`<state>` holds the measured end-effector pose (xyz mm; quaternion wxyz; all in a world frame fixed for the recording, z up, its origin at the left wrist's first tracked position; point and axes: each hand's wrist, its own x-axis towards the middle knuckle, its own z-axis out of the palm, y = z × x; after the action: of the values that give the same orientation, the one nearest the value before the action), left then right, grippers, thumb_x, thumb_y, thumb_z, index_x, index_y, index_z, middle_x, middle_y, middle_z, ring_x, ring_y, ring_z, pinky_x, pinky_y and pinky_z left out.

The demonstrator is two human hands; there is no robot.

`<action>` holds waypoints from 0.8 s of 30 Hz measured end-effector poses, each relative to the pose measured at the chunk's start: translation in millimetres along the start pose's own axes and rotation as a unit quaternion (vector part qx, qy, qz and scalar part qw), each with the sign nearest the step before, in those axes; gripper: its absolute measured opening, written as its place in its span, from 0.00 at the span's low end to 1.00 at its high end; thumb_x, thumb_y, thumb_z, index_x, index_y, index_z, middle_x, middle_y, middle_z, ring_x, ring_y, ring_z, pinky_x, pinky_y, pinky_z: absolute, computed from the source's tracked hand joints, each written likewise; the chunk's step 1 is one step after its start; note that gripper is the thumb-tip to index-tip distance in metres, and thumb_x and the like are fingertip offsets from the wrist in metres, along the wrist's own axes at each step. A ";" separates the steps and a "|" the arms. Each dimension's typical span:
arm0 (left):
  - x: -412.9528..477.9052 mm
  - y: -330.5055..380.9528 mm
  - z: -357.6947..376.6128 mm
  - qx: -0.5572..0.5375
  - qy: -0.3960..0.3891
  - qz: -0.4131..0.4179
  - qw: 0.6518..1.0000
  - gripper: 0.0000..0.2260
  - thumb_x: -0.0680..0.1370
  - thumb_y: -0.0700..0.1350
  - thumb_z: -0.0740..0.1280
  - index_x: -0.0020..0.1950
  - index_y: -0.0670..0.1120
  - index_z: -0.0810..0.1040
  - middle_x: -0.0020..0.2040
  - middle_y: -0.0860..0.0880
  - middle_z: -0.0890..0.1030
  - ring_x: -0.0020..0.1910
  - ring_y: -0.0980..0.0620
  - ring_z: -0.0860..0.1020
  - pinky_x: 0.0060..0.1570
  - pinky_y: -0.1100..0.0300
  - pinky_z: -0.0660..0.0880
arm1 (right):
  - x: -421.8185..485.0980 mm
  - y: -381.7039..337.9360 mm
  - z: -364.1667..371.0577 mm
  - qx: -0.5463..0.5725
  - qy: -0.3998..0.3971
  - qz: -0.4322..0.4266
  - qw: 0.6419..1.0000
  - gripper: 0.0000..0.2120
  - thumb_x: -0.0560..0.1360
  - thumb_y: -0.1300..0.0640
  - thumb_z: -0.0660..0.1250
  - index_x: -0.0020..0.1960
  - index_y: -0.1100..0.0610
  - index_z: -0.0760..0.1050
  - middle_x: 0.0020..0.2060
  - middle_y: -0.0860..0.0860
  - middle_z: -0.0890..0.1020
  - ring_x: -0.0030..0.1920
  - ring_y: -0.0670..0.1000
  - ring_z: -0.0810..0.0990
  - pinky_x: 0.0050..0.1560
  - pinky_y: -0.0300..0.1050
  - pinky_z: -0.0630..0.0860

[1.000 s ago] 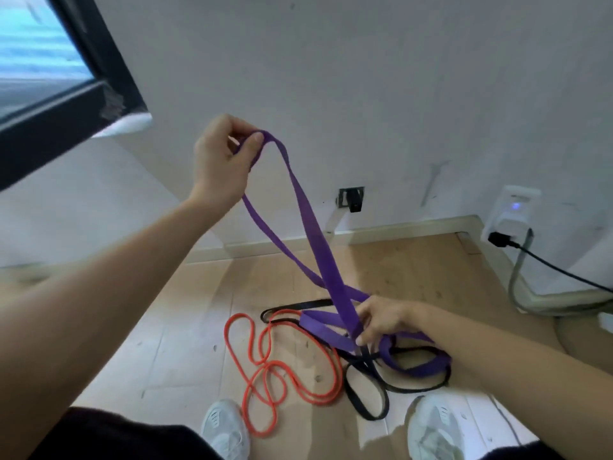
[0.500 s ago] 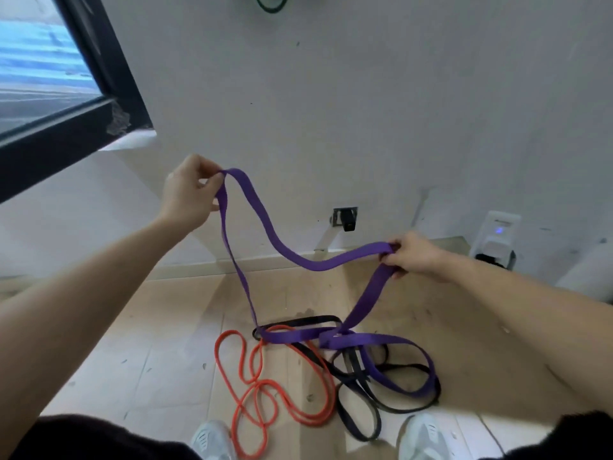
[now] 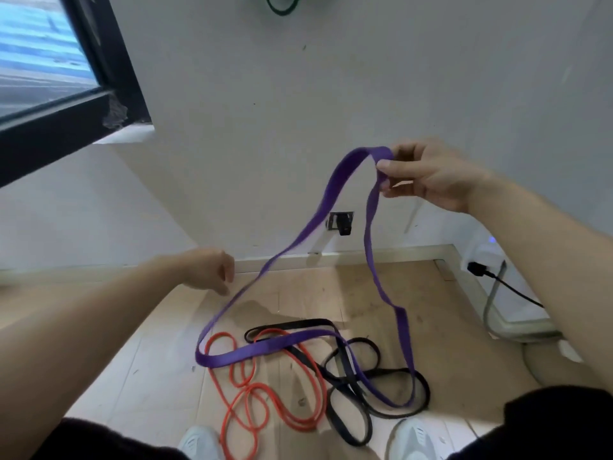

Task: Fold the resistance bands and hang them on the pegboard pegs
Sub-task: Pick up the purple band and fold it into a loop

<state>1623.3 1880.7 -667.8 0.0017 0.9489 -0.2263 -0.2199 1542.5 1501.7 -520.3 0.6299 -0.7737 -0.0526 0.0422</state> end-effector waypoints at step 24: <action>1.9 97.6 -27.1 -0.249 0.180 0.133 0.942 0.18 0.78 0.53 0.72 0.66 0.54 0.76 0.57 0.53 0.81 0.50 0.56 0.81 0.52 0.58 0.79 | -5.7 25.9 26.4 -0.072 0.105 0.042 0.991 0.11 0.78 0.71 0.65 0.59 0.63 0.76 0.43 0.61 0.79 0.31 0.55 0.83 0.36 0.50 0.85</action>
<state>1594.3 1789.7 -634.1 0.3075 0.9032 -0.2848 -0.0925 1534.1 1521.3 -551.0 0.5721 -0.8188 0.0441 -0.0167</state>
